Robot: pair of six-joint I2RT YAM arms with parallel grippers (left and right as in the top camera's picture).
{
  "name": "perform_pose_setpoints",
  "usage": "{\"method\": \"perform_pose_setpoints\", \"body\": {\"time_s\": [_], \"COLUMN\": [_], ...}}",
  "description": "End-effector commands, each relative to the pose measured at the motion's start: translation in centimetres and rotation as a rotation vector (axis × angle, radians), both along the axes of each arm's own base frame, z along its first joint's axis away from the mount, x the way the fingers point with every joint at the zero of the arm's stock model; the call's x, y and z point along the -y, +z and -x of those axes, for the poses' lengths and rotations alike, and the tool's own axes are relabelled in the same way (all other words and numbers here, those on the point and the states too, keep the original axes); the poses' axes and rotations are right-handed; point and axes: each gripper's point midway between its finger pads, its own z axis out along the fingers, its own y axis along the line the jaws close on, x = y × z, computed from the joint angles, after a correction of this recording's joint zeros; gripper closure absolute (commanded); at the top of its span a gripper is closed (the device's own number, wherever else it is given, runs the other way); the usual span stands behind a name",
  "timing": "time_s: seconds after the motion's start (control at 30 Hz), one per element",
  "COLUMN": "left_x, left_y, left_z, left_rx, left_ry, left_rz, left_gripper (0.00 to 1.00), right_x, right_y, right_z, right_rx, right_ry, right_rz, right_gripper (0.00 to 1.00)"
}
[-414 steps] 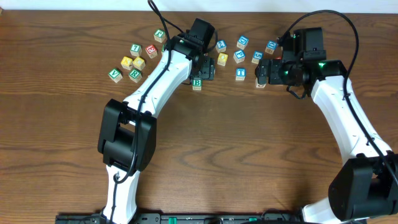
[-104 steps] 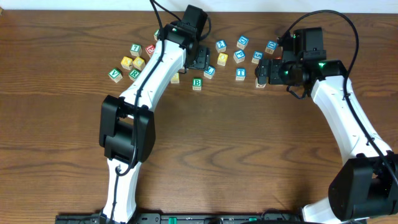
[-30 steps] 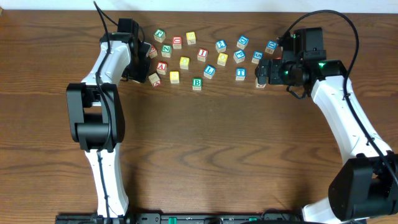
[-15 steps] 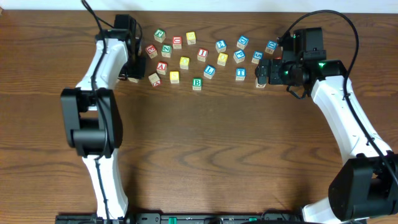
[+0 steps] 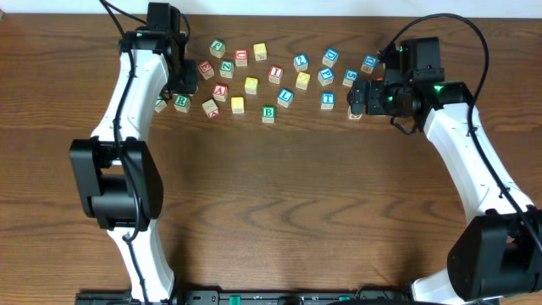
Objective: Spell out ROBOT
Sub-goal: 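Lower left gripper toward the green R block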
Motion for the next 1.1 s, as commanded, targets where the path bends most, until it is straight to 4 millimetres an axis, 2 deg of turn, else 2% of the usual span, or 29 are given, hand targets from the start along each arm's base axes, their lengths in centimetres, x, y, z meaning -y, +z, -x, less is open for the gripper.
{"method": "perform_pose_setpoints", "body": {"time_s": [0.0,0.27,0.63,0.8,1.07], "left_x": [-0.1,-0.3,-0.3,-0.3,-0.3], "left_y": [-3.7,-7.4,-8.1,-7.5,-4.7], "left_z": [0.4,-0.1,-0.3,-0.4,-0.7], "left_rx": [-0.084,-0.124,-0.126,-0.114,-0.067], "left_ry": [-0.061,-0.092,-0.091,-0.091,-0.128], "left_rz": [-0.020,-0.030,-0.034,-0.034,-0.046], "left_gripper": [0.52,0.50,0.53,0.53,0.52], "right_x": [-0.4,-0.4,-0.4,-0.4,-0.4], "right_y": [0.4,0.4,0.4,0.4,0.4], "right_z": [-0.4,-0.4,-0.4,-0.4,-0.4], "right_rx": [0.008,0.008,0.008,0.009,0.008], "right_ry": [0.003,0.003,0.003,0.003,0.003], "right_rz": [-0.003,-0.003,-0.003,-0.003,-0.003], "right_gripper": [0.01,0.01,0.01,0.01,0.01]}}
